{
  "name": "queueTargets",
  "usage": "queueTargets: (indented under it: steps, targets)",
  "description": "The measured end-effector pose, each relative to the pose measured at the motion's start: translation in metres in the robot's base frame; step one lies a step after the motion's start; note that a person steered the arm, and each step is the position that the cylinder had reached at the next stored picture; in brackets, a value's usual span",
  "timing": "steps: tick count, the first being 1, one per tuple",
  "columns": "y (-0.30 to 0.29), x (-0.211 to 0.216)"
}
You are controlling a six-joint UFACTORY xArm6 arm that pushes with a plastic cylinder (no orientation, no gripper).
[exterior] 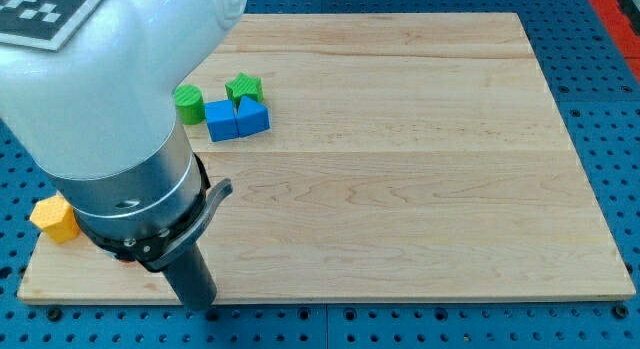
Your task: Move the arm right to the red circle
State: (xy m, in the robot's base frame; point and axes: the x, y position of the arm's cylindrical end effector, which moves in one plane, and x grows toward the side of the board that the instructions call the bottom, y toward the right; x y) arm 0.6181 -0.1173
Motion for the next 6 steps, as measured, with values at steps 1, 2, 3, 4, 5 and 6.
queueTargets:
  steps: [1, 2, 3, 4, 5, 6]
  targets:
    - [0.000, 0.000]
    - [-0.010, 0.000]
    - [-0.039, 0.000]
    - [-0.064, -0.010]
    - [-0.058, -0.014]
    - [-0.050, -0.014]
